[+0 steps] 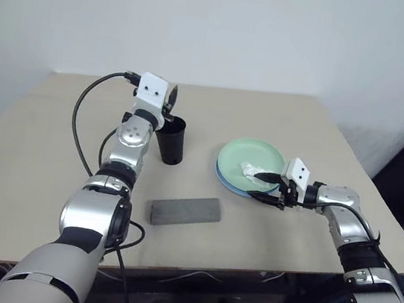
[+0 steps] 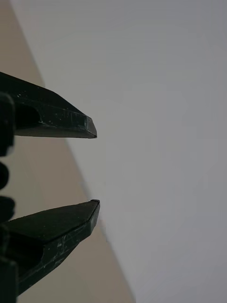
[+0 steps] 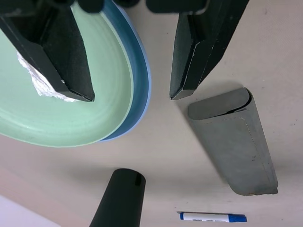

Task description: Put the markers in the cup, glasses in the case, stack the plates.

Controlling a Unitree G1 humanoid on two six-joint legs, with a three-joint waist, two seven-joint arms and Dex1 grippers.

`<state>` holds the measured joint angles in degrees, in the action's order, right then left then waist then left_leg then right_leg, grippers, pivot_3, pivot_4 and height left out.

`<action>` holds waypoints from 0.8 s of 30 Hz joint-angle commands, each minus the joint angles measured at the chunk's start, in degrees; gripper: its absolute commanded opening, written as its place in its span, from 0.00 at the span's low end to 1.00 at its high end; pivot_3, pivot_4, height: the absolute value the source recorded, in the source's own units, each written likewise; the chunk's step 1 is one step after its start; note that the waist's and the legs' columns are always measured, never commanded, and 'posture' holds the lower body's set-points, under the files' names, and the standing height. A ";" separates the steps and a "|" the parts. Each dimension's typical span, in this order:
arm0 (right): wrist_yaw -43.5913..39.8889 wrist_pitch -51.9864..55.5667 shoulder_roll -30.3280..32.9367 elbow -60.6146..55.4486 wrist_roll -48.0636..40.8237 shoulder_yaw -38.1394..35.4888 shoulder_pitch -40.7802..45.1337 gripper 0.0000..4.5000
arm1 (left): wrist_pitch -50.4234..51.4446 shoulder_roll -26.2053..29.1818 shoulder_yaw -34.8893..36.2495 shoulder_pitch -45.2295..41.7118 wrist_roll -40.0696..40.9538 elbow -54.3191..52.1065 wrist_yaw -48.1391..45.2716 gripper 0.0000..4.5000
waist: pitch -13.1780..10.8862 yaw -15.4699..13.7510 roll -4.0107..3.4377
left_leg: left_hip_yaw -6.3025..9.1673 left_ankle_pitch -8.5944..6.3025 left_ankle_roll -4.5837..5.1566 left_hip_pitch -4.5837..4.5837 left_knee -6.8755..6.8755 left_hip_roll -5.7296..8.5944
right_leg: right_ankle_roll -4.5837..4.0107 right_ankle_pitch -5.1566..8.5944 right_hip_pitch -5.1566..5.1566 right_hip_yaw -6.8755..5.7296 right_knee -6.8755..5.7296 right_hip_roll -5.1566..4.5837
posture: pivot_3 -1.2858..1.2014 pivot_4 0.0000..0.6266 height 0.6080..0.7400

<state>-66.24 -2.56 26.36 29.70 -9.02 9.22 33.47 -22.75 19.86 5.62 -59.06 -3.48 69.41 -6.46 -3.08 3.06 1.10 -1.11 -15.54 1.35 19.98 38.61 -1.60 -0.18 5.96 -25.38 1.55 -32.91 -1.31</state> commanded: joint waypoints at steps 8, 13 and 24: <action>0.17 -0.59 0.11 -1.23 -0.50 -1.30 1.62 0.61 | 37.60 7.30 5.54 2.44 4.68 -15.75 5.67 0.47 | 0.00 -0.05 0.00 | 0.02 -0.05 -0.09 -0.05 -0.11 -0.02 | 0.01 -0.01 -0.02 -0.01 -0.01 0.01 | 0.52 0.00 1.00; 0.08 -0.88 -0.31 -0.57 -0.35 -1.10 1.90 0.61 | 54.69 8.14 6.65 10.00 8.10 -26.24 0.51 0.47 | 0.00 0.01 0.05 | 0.05 -0.10 -0.17 -0.05 -0.16 -0.01 | 0.01 0.00 -0.05 0.00 0.00 0.03 | 0.52 0.00 1.00; 0.06 -1.47 -0.59 -0.22 -0.09 -1.01 1.28 0.61 | 71.30 8.47 7.36 21.06 9.67 -42.52 -0.92 0.47 | 0.01 0.00 0.14 | 0.11 -0.11 -0.20 -0.08 -0.17 -0.05 | -0.01 0.01 -0.05 0.06 -0.03 0.12 | 0.52 0.00 1.00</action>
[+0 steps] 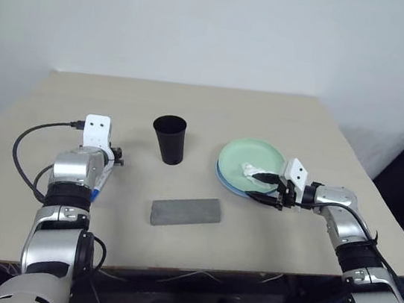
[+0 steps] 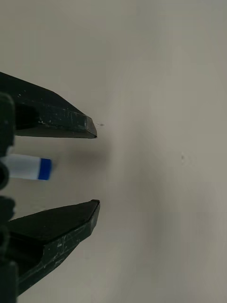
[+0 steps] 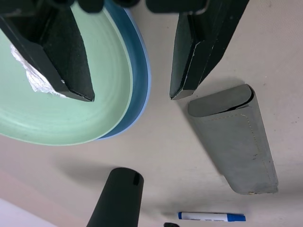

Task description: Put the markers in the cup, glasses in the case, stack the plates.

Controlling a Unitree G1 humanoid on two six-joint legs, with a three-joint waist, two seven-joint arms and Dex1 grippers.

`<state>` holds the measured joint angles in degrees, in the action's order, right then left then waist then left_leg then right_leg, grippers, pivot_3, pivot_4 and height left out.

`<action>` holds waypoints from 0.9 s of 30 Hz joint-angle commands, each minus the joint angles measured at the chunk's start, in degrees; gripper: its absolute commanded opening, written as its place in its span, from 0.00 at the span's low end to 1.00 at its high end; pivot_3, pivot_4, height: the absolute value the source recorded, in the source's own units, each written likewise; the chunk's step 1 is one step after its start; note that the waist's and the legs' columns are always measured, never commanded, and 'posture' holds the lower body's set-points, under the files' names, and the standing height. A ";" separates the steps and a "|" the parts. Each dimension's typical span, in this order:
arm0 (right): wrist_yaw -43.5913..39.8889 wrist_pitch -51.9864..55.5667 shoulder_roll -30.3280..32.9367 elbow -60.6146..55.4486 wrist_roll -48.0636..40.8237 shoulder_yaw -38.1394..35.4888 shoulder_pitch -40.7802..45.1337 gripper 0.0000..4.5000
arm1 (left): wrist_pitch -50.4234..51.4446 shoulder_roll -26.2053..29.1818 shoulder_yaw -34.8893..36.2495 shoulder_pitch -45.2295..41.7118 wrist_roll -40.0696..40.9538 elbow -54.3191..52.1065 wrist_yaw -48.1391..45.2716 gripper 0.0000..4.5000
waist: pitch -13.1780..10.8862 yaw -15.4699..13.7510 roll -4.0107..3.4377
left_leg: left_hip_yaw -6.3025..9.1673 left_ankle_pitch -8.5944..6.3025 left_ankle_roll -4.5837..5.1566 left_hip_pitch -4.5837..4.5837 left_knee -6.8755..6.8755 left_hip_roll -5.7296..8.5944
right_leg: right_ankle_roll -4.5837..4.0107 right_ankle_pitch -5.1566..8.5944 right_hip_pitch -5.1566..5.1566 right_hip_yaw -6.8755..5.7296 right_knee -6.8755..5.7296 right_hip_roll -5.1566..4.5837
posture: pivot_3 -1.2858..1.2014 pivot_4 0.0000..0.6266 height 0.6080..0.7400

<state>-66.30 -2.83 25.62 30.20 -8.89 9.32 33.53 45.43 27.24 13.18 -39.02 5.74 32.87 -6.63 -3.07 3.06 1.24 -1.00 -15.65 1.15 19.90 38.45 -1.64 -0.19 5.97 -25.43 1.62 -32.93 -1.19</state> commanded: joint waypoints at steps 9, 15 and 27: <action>0.68 -1.72 -0.23 -0.50 -0.17 -1.11 0.78 0.61 | 8.75 0.90 -0.98 5.74 -0.36 -13.56 -1.56 0.47 | 0.00 0.00 0.00 | -0.07 0.00 0.00 -0.08 -0.02 -0.02 | -0.05 0.03 0.01 0.24 -0.02 0.15 | 0.52 0.00 1.00; 0.71 -2.11 -0.41 0.17 -0.22 -1.16 1.24 0.61 | 8.23 0.86 -0.74 5.58 -0.50 -12.54 -1.44 0.12 | 0.00 0.01 0.01 | -0.15 0.00 0.00 -0.13 -0.02 -0.02 | -0.07 0.04 0.03 0.39 -0.01 0.19 | 0.52 0.00 1.00; -3.45 -0.04 0.09 -2.27 -3.09 -1.93 0.71 0.61 | 6.41 0.38 -0.66 5.04 -0.17 -11.06 -1.57 0.01 | 0.01 0.00 0.01 | -0.24 0.00 0.00 -0.23 -0.08 -0.01 | -0.07 0.04 0.06 0.51 -0.02 0.23 | 0.52 0.00 1.00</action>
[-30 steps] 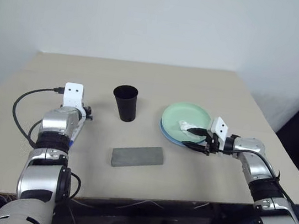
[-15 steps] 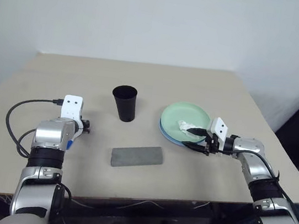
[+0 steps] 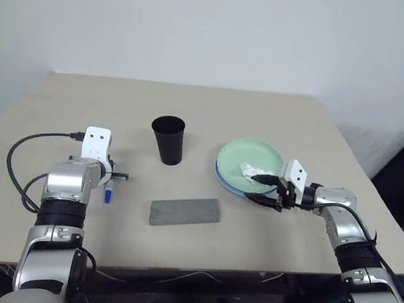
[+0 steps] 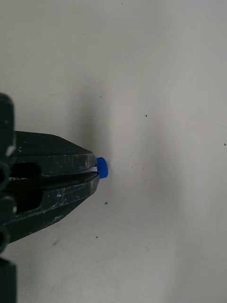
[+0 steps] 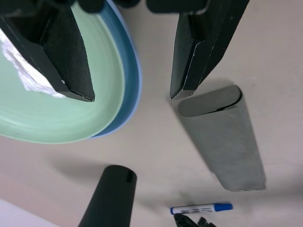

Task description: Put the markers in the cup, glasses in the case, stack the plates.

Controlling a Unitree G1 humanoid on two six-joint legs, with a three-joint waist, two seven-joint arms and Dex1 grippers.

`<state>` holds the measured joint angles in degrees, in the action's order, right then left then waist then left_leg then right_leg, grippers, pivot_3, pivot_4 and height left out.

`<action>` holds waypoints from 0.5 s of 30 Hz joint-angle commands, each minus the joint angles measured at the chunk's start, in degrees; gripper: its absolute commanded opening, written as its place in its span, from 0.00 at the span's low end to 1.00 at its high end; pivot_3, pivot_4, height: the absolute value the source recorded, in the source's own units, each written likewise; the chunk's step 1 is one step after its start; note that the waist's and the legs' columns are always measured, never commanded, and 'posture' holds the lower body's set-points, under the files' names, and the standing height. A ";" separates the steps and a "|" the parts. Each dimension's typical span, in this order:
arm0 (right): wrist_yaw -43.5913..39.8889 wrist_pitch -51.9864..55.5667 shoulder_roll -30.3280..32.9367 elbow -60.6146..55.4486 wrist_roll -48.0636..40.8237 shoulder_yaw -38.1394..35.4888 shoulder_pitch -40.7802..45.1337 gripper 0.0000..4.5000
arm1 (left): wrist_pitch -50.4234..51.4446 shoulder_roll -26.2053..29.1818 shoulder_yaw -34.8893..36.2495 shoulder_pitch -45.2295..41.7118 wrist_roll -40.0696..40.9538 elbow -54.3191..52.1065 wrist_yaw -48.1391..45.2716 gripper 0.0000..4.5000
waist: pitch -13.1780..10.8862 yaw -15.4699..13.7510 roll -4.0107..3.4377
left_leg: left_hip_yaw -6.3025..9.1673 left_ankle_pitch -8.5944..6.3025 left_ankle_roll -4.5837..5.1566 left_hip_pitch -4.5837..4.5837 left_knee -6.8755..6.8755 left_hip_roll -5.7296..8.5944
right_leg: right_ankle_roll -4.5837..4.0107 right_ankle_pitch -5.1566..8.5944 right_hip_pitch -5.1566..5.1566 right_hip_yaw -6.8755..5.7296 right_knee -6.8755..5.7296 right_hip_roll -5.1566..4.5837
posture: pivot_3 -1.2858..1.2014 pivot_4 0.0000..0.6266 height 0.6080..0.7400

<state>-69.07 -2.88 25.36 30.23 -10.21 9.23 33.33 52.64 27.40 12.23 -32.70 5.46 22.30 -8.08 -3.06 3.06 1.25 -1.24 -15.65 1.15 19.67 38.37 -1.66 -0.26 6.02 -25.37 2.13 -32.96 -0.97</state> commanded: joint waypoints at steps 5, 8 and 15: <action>-0.62 -0.19 0.31 -2.09 -1.81 -1.84 1.07 0.61 | -6.45 0.68 0.12 -3.18 0.29 -2.69 -1.39 0.01 | 0.00 -0.01 0.01 | 0.00 0.00 0.00 0.01 0.00 0.00 | 0.00 0.00 -0.01 0.01 0.00 0.00 | 0.52 0.00 1.00; -0.58 -0.29 0.29 -1.95 -1.76 -1.84 1.17 0.61 | -14.91 0.83 0.71 -5.29 0.70 -4.28 -2.62 0.01 | -0.01 -0.08 0.07 | 0.01 0.00 0.00 0.03 0.00 0.00 | 0.00 0.00 -0.02 0.00 0.01 0.00 | 0.52 0.00 1.00; -0.08 -0.51 0.05 -1.81 -1.48 -1.85 1.41 0.61 | -14.00 3.32 -1.84 -8.05 -2.01 -1.14 -3.78 0.01 | 0.00 0.25 0.08 | -0.11 -0.01 -0.01 -0.01 -0.05 0.01 | 0.00 0.00 -0.01 0.14 0.02 0.01 | 0.52 0.00 1.00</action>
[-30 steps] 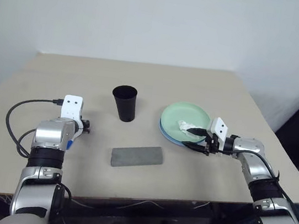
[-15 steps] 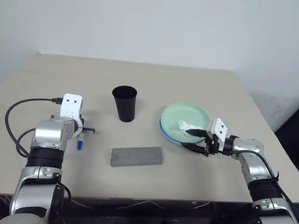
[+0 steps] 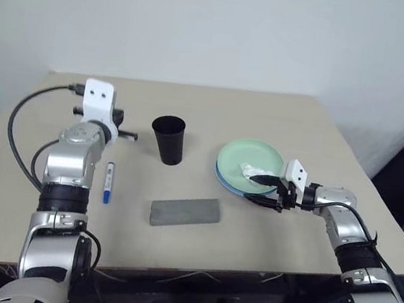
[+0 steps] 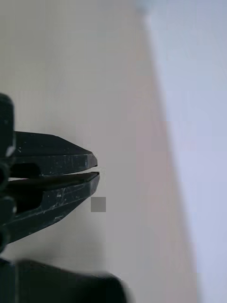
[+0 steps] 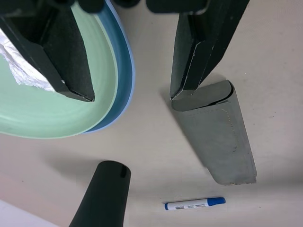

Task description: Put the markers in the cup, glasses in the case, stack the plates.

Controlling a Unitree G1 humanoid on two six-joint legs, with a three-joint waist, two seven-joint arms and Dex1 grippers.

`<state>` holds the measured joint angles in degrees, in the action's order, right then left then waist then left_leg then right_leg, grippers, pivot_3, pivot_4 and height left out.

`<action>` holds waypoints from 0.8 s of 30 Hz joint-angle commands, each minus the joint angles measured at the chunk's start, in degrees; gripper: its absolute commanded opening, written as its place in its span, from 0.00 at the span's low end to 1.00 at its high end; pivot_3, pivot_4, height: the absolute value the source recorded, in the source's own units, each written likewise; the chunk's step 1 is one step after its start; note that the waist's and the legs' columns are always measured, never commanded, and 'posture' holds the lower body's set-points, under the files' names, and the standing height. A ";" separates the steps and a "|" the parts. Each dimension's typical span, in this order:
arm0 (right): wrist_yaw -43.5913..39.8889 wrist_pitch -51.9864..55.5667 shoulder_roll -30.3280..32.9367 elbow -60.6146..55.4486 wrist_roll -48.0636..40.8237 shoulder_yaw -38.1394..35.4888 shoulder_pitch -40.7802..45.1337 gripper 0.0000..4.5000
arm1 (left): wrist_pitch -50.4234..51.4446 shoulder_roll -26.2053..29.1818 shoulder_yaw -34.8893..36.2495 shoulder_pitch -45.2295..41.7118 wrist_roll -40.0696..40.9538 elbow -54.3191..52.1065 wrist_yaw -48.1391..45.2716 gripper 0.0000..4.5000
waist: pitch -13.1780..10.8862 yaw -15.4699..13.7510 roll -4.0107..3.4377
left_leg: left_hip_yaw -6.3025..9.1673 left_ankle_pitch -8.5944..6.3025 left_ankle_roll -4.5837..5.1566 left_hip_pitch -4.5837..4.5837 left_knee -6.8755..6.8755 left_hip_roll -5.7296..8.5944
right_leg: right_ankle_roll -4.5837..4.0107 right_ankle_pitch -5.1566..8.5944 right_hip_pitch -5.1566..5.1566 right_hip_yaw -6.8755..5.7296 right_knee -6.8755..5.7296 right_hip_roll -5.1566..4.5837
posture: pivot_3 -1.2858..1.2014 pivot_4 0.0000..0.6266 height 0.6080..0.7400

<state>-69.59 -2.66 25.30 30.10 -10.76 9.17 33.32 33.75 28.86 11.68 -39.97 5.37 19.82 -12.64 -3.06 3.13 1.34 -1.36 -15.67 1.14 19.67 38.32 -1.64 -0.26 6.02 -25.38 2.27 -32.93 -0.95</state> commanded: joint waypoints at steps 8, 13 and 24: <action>0.75 -1.02 0.34 -1.83 -0.81 -2.05 0.98 0.61 | 14.62 1.00 1.11 1.97 -1.69 -0.97 5.23 0.28 | -0.01 1.28 0.10 | 0.09 0.01 0.01 -0.03 -0.03 -0.01 | 0.04 -0.02 0.00 -0.01 -0.03 0.04 | 0.52 0.00 1.00; 0.69 -1.24 0.19 -1.15 -0.57 -2.01 1.39 0.61 | 20.90 -0.64 2.43 5.41 -1.76 -4.65 7.91 0.65 | -0.01 1.30 0.10 | 0.09 0.00 0.00 -0.03 -0.04 -0.01 | 0.04 -0.02 0.00 0.00 -0.02 0.04 | 0.52 0.00 1.00; -0.47 -1.28 0.55 0.09 -0.61 -2.10 2.65 0.61 | 32.20 -6.42 7.88 10.83 0.13 -14.24 12.13 0.79 | -0.01 1.32 0.14 | 0.11 0.00 0.00 -0.04 -0.05 -0.01 | 0.02 -0.02 0.01 -0.01 -0.03 0.04 | 0.52 0.00 1.00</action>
<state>-69.70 -2.97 25.40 30.71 -10.66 8.46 33.61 65.42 22.31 18.52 -28.69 5.47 8.26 -1.28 -3.07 4.45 1.48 -1.25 -15.67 1.14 19.63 38.27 -1.65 -0.24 6.00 -25.38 2.27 -32.96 -0.91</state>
